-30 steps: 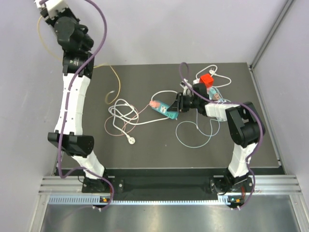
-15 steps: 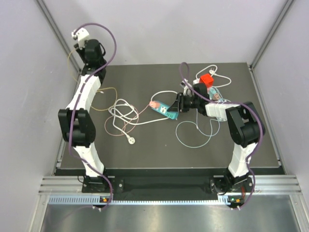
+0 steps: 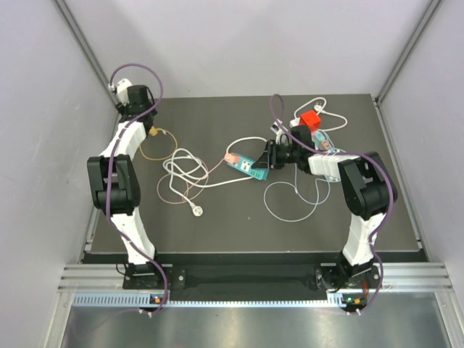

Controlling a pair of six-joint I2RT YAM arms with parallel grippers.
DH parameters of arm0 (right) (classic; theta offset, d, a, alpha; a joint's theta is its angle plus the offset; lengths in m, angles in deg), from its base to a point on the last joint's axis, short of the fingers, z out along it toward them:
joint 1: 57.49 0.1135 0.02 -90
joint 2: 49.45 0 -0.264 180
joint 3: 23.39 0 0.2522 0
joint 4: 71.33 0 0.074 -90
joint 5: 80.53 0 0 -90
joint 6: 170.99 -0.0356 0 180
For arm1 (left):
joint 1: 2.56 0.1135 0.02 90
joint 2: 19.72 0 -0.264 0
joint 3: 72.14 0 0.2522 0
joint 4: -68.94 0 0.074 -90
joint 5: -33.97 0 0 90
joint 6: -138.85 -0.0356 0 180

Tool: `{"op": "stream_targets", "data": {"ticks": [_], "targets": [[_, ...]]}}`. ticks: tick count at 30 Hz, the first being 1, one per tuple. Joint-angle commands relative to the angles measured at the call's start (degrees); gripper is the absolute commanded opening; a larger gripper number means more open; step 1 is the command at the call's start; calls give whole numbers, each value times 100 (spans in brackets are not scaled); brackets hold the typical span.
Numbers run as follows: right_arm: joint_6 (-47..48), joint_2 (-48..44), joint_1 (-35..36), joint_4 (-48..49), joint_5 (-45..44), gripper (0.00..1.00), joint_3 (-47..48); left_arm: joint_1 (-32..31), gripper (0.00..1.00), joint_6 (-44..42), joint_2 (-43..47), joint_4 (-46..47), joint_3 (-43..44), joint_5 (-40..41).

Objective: Pull the plug off the socket

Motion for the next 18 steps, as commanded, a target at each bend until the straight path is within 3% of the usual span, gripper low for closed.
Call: {"op": "stream_targets", "data": {"ticks": [1,12,18], "targets": [[72,-99,-65,309,235,0,264,331,64,436,234,-116,-187,-794],[107,-249,-109,309,244,0,229,841,77,357,1130,252,-943,-2551],[309,-319,-118,283,428,0,247,929,79,532,1675,366,-1259,-4747]]}}
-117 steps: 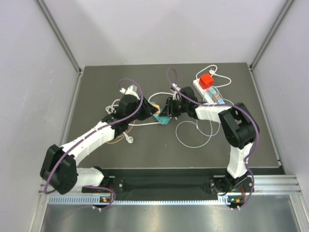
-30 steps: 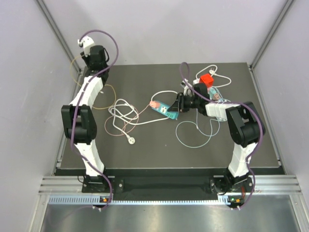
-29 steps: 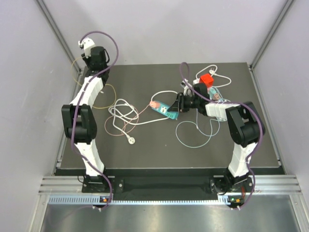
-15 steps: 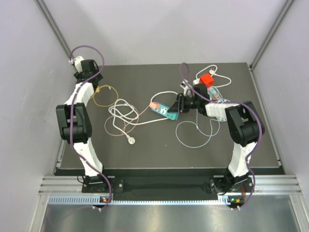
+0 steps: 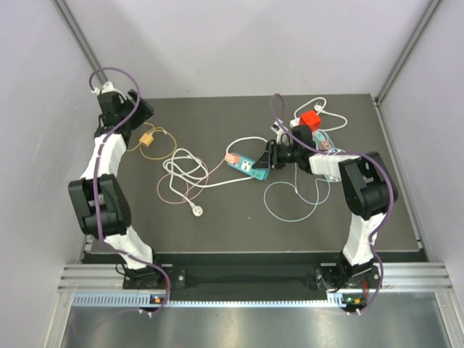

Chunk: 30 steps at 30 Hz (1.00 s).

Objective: Pull the plug off the socket

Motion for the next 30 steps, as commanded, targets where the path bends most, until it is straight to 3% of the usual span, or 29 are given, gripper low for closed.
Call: {"op": "stream_targets", "data": {"ticks": [1,5,9,16,22,30], "targets": [[285,-328,-68,276,417,0,255,22,79,424,641,602,-317,-1713],[469,-328,-59,285,646,0,264,-21,86,1409,1002,1586,-1396,-3364],[636,-319,-33,233,708,0,264,-433,86,2175,1249,2194,-2268,-3807],[1198,-529,213,-5,191,0,229,-1435,85,3281,1223,2168,-2963,-3562],[1349,-837,319,556,-47,0,-166,-2104,83,4240,959,2511,-3280,-3167],[1287,-1039,328,1128,-21,0,-483,-2508,81,4312,538,2370,-3307,-2876]]}}
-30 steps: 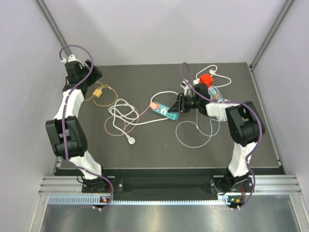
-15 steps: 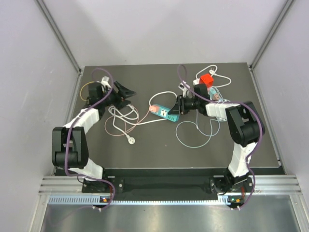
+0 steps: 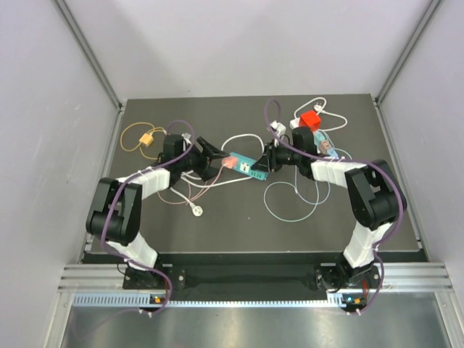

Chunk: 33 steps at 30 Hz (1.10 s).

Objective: Pull the plug off the socket

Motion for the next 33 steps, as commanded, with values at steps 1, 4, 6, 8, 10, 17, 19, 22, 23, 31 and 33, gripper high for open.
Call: {"op": "stream_targets", "data": {"ticks": [1,4,6,8,10,17,19,22,23,31,33], "targets": [[142,-377,59,753,105,0,-41,-153,81,240,-105,370,-31,125],[194,-386,120,770,106,0,-50,-258,81,363,-193,485,31,151],[256,-421,156,770,79,0,-68,-328,79,433,-281,538,84,151],[291,-474,200,814,27,0,-94,-364,75,477,-325,564,163,160],[300,-544,217,867,-26,0,-155,-408,72,539,-369,599,181,204],[335,-641,235,1069,-79,0,-296,-417,47,644,-440,757,137,309],[370,-632,252,1061,-27,0,-288,-417,24,662,-475,888,145,283],[527,-589,270,834,166,0,-218,-417,0,610,-571,1064,233,143],[607,-501,279,728,315,0,-104,-417,0,470,-598,1065,268,108],[1099,-140,481,-222,747,36,389,-434,0,-1191,-580,196,989,-533],[1196,-70,577,-336,738,48,477,-434,0,-1393,-607,63,1068,-770]]}}
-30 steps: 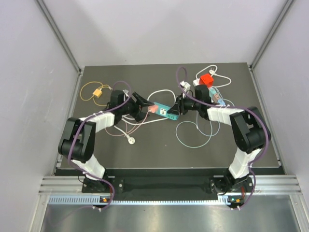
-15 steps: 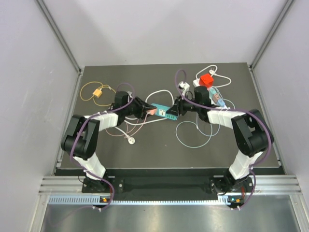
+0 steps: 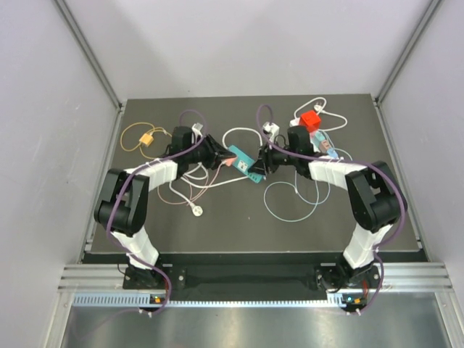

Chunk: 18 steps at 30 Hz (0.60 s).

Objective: Pull the plug off the socket

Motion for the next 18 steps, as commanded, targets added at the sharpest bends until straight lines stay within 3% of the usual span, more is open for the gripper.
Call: {"op": "stream_targets", "data": {"ticks": [1,3,6,14,17,18], "targets": [[342,92,398,-105,708,51,431,-95,0,-822,-12,11,375,-758],[342,153,486,-176,690,59,467,-122,0,-945,-21,-42,411,-960],[509,197,574,-229,664,64,510,-183,0,-1147,-39,-217,472,-1084],[-26,329,601,-229,67,58,607,-245,0,-1096,128,-175,411,-1067],[-387,417,601,-273,-285,46,686,-262,0,-841,260,124,253,-1006],[-510,435,601,-273,-372,22,695,-262,0,-787,286,177,183,-988]]}}
